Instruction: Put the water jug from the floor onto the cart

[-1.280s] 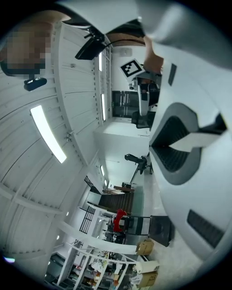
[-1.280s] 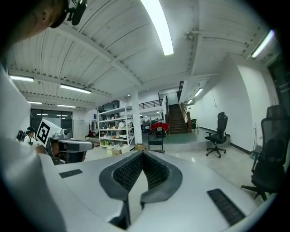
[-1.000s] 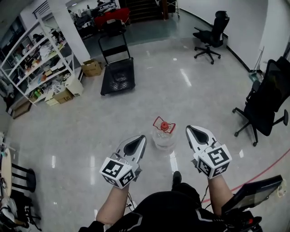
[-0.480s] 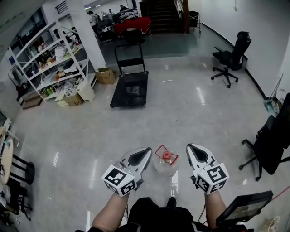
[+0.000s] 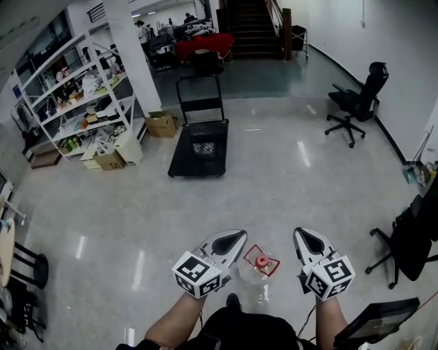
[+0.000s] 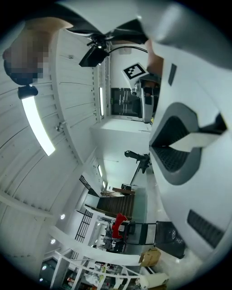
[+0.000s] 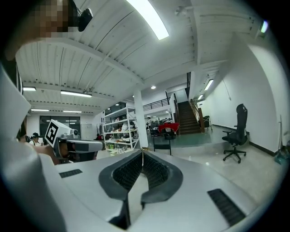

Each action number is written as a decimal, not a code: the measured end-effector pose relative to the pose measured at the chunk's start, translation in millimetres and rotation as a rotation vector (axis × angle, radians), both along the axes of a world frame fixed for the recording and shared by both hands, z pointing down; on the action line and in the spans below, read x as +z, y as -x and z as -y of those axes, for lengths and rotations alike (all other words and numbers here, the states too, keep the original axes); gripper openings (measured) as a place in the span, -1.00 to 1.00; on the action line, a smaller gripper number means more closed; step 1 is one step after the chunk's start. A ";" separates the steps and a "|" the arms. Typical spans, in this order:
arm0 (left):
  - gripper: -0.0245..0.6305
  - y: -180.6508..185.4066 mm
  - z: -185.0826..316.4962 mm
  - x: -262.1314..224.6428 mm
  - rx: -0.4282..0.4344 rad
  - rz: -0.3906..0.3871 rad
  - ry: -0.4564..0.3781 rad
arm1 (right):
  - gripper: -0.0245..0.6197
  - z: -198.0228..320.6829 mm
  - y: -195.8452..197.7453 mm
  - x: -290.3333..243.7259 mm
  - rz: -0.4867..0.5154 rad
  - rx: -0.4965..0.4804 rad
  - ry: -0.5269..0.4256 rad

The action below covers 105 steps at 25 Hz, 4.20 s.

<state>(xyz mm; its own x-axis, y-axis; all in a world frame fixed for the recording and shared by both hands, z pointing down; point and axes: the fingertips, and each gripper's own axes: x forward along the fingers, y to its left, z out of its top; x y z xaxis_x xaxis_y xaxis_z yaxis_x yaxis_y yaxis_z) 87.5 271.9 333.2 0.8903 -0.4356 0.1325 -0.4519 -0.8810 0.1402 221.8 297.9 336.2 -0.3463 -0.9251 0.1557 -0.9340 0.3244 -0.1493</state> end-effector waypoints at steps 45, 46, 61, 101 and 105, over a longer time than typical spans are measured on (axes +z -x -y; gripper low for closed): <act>-0.29 -47.2 70.3 626.4 0.117 0.548 0.792 | -0.40 -12.0 -53.0 608.9 0.324 0.257 1.017; -0.29 -46.2 69.0 632.0 0.116 0.552 0.793 | -0.39 -13.6 -50.9 614.8 0.323 0.259 1.021; -0.70 -42.9 57.6 662.4 0.175 0.624 0.821 | -0.61 -10.9 -47.4 638.6 0.422 0.297 1.027; -0.68 55.7 239.9 226.8 -0.092 0.158 0.624 | -0.64 227.7 46.5 211.3 0.337 0.029 0.678; -0.68 69.2 279.1 218.3 -0.154 0.140 0.620 | -0.64 275.2 60.0 201.5 0.332 -0.040 0.657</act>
